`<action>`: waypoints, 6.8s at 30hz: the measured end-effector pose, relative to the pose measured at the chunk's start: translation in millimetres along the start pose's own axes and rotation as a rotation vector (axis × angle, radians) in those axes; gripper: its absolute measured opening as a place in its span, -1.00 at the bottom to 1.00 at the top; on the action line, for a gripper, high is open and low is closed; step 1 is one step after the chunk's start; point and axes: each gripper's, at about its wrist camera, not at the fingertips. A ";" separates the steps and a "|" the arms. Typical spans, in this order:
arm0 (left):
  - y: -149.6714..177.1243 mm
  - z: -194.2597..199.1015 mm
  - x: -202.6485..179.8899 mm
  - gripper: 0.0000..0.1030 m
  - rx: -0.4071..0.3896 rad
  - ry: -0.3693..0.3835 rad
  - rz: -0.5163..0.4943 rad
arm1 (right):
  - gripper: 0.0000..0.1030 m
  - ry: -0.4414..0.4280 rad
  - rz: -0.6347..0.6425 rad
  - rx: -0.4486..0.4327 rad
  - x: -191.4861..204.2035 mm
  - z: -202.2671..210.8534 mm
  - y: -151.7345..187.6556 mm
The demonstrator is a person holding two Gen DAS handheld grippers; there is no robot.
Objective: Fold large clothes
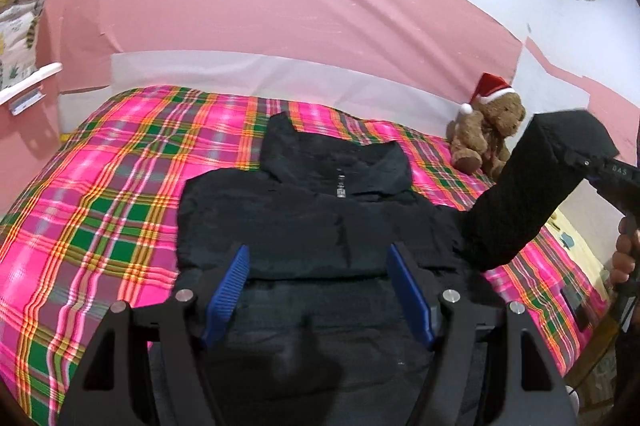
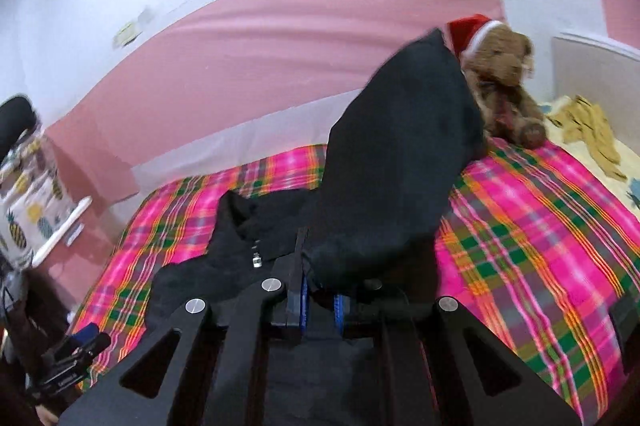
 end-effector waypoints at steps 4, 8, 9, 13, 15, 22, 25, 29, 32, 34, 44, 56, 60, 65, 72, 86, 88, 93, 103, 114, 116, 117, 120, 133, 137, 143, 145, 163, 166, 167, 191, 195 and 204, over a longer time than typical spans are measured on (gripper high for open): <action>-1.5 -4.5 21.1 0.41 0.001 -0.033 0.023 | -0.82 -0.041 0.047 0.042 28.9 -36.7 2.5; -4.5 -14.7 43.4 0.41 0.005 -0.070 0.044 | -0.82 -0.080 0.087 0.085 57.4 -71.4 7.6; -5.3 -18.5 48.7 0.41 0.007 -0.079 0.050 | -0.82 -0.089 0.095 0.095 62.6 -78.5 9.8; -8.6 -34.3 66.4 0.41 0.019 -0.105 0.067 | -0.82 -0.136 0.120 0.158 86.5 -118.0 25.5; -9.8 -42.9 73.2 0.41 0.025 -0.113 0.072 | -0.82 -0.154 0.132 0.187 98.0 -133.9 34.0; -13.0 -69.0 88.7 0.41 0.040 -0.130 0.083 | -0.82 -0.207 0.169 0.296 129.2 -186.2 74.6; -14.1 -80.3 92.2 0.41 0.050 -0.134 0.085 | -0.78 -0.225 0.179 0.334 138.8 -202.8 89.1; -15.1 -96.3 95.5 0.41 0.067 -0.136 0.086 | -0.52 -0.253 0.185 0.361 145.2 -217.7 107.1; -16.2 -107.7 95.9 0.41 0.084 -0.128 0.098 | -0.23 -0.290 0.184 0.357 145.4 -219.7 112.7; -18.2 -113.9 95.3 0.41 0.097 -0.119 0.111 | -0.03 -0.323 0.186 0.352 145.4 -215.8 111.8; -36.9 -146.1 68.2 0.42 0.151 0.006 0.183 | 0.16 -0.407 0.157 0.280 112.0 -164.9 95.5; -15.2 -195.3 18.5 -0.80 0.199 -0.017 0.081 | 0.16 -0.072 0.055 0.209 -16.0 -152.3 88.7; -13.8 -183.9 39.5 -0.81 0.166 -0.091 0.084 | -0.17 -0.004 0.023 0.200 -36.1 -165.2 89.6; -6.8 -191.7 57.3 -0.80 0.194 -0.096 0.109 | -0.25 0.015 0.025 0.276 -41.9 -200.9 110.2; 9.9 -205.9 50.0 -0.77 0.181 -0.103 0.054 | -0.30 0.049 0.058 0.303 -41.9 -217.7 126.4; -36.9 -147.6 34.7 -0.18 0.061 -0.050 0.054 | -0.29 0.072 0.061 0.212 -61.9 -195.6 70.4; -43.0 -171.6 28.2 -0.18 0.085 -0.058 0.029 | -0.29 0.100 0.074 0.244 -64.4 -217.9 70.7; -14.3 -237.5 36.8 -0.17 0.189 -0.080 -0.002 | -0.29 0.154 0.059 0.314 -82.0 -251.3 92.1; -18.3 -210.9 29.1 -0.20 0.163 -0.087 0.013 | -0.29 0.203 0.072 0.268 -71.8 -214.1 79.5; 16.4 -191.9 18.9 -0.20 0.223 -0.097 -0.040 | -0.29 0.107 0.136 0.320 -41.0 -188.7 119.1; 21.4 -197.4 22.3 -0.19 0.215 -0.086 -0.042 | -0.29 0.111 0.145 0.323 -41.8 -196.7 125.2; 21.9 -198.3 22.7 -0.19 0.214 -0.086 -0.040 | -0.29 0.114 0.147 0.325 -41.6 -199.1 126.7; 23.3 -199.5 23.5 -0.18 0.210 -0.087 -0.047 | -0.29 0.131 0.163 0.321 -38.3 -203.7 129.9; 24.4 -186.0 18.7 -0.19 0.199 -0.094 -0.050 | -0.26 0.119 0.139 0.294 -41.8 -195.8 132.5; 8.1 -160.3 19.8 -0.20 0.167 -0.054 -0.021 | -0.25 0.104 0.120 0.272 -44.5 -177.7 116.2; -34.8 -177.0 14.2 -0.20 0.105 -0.109 -0.079 | -0.25 0.102 0.130 0.252 -43.5 -191.2 85.0; -37.5 -198.2 18.9 -0.20 0.140 -0.152 -0.070 | -0.25 0.119 0.128 0.287 -48.6 -211.5 80.5; -9.9 -233.3 21.6 -0.17 0.193 -0.201 -0.108 | -0.25 0.111 0.137 0.371 -60.5 -242.4 96.2; -10.0 -232.8 22.8 -0.17 0.194 -0.191 -0.101 | -0.25 0.109 0.124 0.366 -61.4 -237.7 92.3; -10.4 -232.3 23.3 -0.18 0.196 -0.186 -0.101 | -0.21 0.113 0.120 0.366 -61.6 -234.8 90.2; -90.1 -190.9 -2.1 0.07 0.198 -0.068 -0.060 | -0.03 -0.049 0.184 0.290 19.8 -215.6 10.4; -111.2 -215.0 -3.5 0.11 0.217 -0.084 -0.056 | -0.03 -0.048 0.188 0.312 15.8 -239.4 -6.0; -157.9 -284.9 -6.4 0.19 0.228 -0.131 -0.049 | -0.01 -0.012 0.223 0.352 3.0 -303.4 -43.5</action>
Point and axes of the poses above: each gripper's, at about its wrist camera, not at the fingertips, and z roughly against the way its jaws point, x to its left, y to its underside, and after that the axes turned 6 degrees about z, right-handed
